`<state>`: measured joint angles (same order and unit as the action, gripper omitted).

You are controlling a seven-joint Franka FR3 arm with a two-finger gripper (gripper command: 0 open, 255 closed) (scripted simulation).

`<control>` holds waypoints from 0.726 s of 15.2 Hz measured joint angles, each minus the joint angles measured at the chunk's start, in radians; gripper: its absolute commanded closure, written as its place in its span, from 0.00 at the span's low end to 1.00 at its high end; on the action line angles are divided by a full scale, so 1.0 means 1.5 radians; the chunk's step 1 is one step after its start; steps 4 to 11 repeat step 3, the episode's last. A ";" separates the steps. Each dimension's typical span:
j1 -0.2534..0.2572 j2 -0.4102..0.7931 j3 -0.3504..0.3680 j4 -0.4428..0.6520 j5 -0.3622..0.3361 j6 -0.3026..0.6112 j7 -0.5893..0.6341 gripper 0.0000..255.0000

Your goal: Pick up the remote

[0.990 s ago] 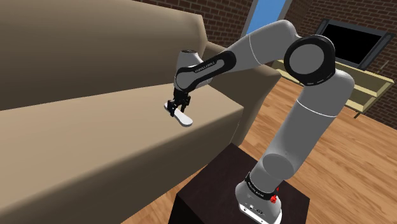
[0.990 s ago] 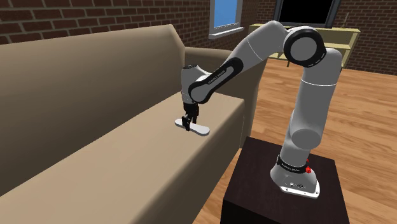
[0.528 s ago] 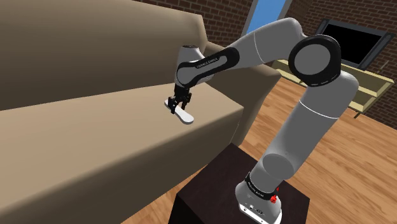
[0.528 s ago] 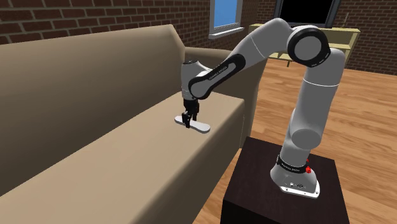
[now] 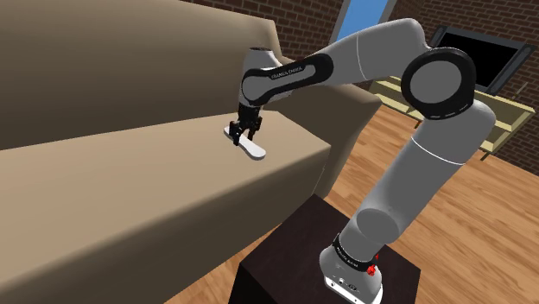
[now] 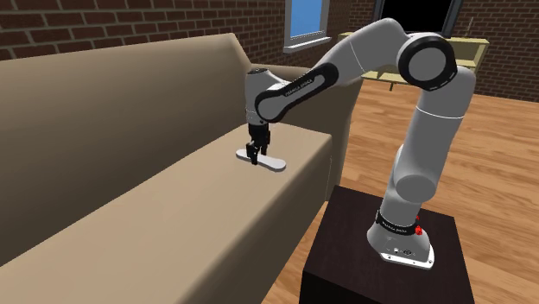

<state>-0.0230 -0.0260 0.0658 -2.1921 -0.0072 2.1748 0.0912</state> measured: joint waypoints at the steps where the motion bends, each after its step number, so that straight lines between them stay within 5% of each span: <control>1: 0.000 -0.003 0.000 0.004 0.000 -0.008 0.000 1.00; 11: 0.000 -0.010 0.000 0.013 0.001 -0.024 0.000 1.00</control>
